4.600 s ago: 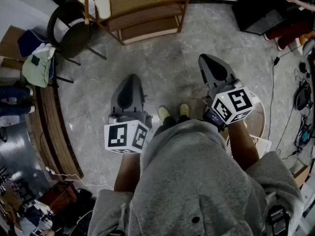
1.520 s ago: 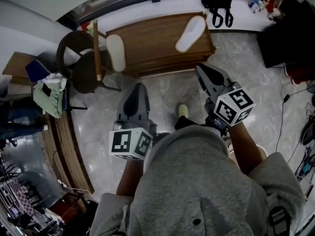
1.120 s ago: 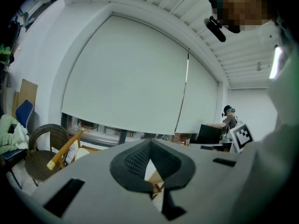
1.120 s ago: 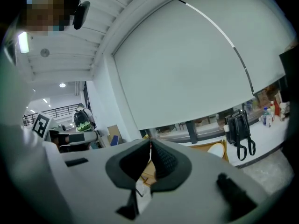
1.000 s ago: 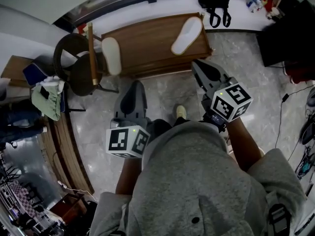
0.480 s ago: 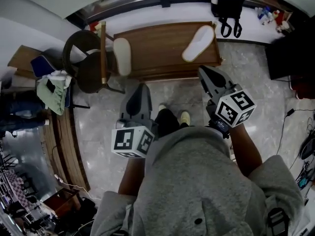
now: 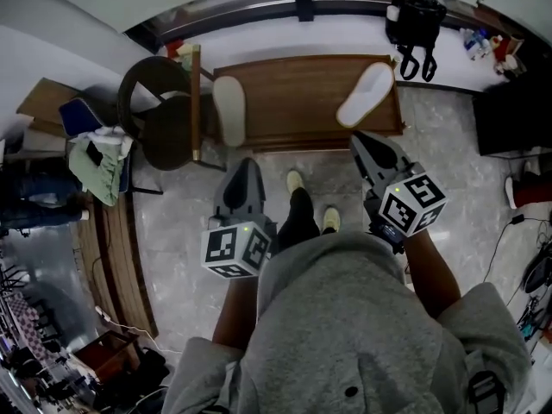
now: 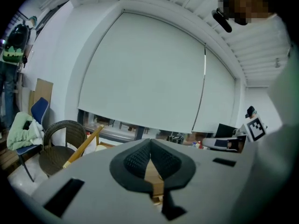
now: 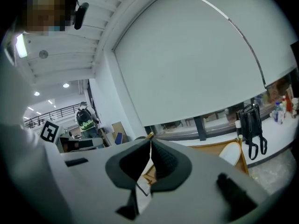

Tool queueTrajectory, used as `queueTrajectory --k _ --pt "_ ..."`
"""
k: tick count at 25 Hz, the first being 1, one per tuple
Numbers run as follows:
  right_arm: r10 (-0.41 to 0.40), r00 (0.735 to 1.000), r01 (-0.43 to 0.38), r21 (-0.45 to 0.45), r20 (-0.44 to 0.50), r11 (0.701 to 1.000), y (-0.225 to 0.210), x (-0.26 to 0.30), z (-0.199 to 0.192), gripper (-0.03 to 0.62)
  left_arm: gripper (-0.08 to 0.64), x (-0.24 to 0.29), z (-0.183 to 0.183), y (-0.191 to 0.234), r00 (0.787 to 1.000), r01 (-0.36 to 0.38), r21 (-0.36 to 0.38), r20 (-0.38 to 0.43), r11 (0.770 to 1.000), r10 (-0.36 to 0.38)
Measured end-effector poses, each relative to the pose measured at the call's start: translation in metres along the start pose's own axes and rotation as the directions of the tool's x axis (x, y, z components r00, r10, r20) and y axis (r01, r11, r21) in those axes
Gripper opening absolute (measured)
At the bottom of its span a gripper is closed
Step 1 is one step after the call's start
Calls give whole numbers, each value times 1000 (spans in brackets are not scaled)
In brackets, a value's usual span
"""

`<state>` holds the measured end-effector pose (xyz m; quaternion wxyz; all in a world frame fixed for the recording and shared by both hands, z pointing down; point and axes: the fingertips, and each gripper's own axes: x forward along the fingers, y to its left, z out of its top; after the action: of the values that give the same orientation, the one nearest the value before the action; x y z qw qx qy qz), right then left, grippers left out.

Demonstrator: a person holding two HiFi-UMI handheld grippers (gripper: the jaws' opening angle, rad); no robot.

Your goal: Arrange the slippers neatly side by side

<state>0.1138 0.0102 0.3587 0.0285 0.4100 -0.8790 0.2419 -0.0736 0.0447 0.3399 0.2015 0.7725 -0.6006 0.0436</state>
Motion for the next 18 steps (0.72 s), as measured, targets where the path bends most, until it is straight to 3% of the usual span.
queueTrajectory --k 4,8,14,18 --pt "0 1000 0 4 -28 1000 -4 28 4 28 14 27 -3 30 999 -29 38 -30 999 30" --pt "0 998 1 3 -60 1000 -5 65 6 28 14 55 -9 79 994 -91 15 -67 996 92" --pt "-15 995 15 -5 -94 1000 -11 109 17 28 14 100 -26 139 976 -149 50 -150 988 155" --pt "-25 993 25 -9 -111 1000 -15 132 21 28 15 126 -47 173 962 -178 34 -204 983 182"
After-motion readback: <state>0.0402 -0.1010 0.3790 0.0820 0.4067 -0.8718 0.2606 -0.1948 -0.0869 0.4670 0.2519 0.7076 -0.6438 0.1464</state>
